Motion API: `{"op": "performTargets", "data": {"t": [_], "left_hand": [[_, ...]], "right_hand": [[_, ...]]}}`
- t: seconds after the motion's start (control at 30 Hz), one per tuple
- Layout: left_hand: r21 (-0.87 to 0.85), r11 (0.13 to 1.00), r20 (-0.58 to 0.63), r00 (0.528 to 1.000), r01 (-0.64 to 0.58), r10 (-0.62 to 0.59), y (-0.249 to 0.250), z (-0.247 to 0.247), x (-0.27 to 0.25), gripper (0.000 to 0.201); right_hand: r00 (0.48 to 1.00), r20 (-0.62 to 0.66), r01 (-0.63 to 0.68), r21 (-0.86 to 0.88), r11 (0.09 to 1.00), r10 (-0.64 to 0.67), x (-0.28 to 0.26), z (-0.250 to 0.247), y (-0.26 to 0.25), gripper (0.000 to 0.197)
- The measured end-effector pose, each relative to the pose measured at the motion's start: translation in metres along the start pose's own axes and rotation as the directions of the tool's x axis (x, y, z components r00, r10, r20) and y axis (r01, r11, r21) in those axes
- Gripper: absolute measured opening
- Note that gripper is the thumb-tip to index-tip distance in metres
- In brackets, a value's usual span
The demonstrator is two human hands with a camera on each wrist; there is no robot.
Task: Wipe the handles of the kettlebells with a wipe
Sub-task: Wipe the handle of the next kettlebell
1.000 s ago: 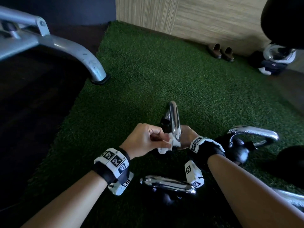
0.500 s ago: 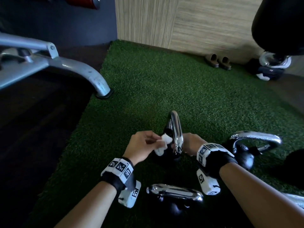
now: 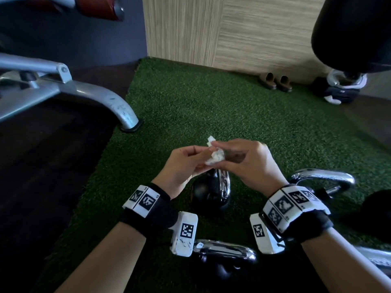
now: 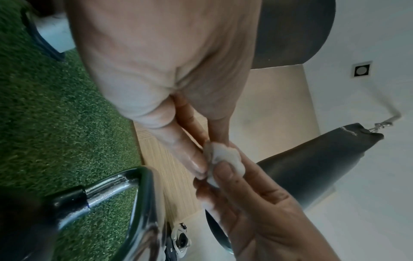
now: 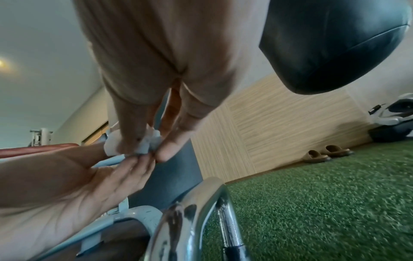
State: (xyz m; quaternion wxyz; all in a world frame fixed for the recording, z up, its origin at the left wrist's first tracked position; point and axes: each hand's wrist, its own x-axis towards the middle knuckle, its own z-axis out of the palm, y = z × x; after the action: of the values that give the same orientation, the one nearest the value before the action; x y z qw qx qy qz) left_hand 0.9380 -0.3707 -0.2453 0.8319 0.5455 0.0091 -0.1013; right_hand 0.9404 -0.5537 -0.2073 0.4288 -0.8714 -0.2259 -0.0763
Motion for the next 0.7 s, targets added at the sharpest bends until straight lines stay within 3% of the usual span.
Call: {"op": "performTargets", "data": {"t": [0.1, 0.2, 0.23, 0.3, 0.37, 0.43, 0.47, 0.57, 0.7], "left_hand": [[0.023, 0.998, 0.025, 0.998, 0.056, -0.056, -0.002, -0.002, -0.002, 0.032], [0.325, 0.946, -0.013, 1.0, 0.002, 0.002, -0.016, -0.018, 0.006, 0.029], [0.5, 0.866, -0.003, 1.0, -0.022, 0.027, -0.024, -0.026, 0.01, 0.033], [0.813, 0.583, 0.044, 0.996, 0.009, -0.078, -0.049, -0.041, 0.019, 0.082], [0.95, 0.311, 0.088, 0.958, 0.001, -0.272, -0.077, -0.043, 0.021, 0.131], [0.987, 0.146, 0.111, 0.941, -0.067, -0.319, -0.104, -0.035, 0.022, 0.156], [0.99, 0.128, 0.094, 0.958, -0.061, -0.271, -0.118, -0.031, 0.023, 0.158], [0.982, 0.19, 0.027, 1.0, -0.024, -0.01, -0.146, -0.024, 0.031, 0.146], [0.976, 0.13, 0.139, 0.961, -0.174, 0.241, -0.158, -0.025, 0.039, 0.121]], "right_hand": [[0.995, -0.081, -0.049, 0.011, 0.999, 0.05, -0.001, -0.002, 0.008, 0.036], [0.983, -0.099, -0.152, 0.016, 0.988, 0.153, -0.003, -0.005, 0.017, 0.034], [0.975, -0.107, -0.192, 0.021, 0.981, 0.193, -0.004, -0.006, 0.021, 0.033], [0.954, -0.144, -0.26, 0.028, 0.965, 0.262, -0.007, -0.008, 0.031, 0.03], [0.924, -0.194, -0.329, 0.038, 0.944, 0.33, -0.009, -0.01, 0.039, 0.027], [0.894, -0.215, -0.391, 0.052, 0.919, 0.393, -0.009, -0.011, 0.047, 0.023], [0.88, -0.216, -0.42, 0.06, 0.905, 0.423, -0.009, -0.01, 0.051, 0.022], [0.838, -0.198, -0.501, 0.093, 0.861, 0.509, -0.003, -0.001, 0.07, 0.024], [0.786, -0.198, -0.571, 0.133, 0.81, 0.586, 0.011, 0.018, 0.096, 0.023]]}}
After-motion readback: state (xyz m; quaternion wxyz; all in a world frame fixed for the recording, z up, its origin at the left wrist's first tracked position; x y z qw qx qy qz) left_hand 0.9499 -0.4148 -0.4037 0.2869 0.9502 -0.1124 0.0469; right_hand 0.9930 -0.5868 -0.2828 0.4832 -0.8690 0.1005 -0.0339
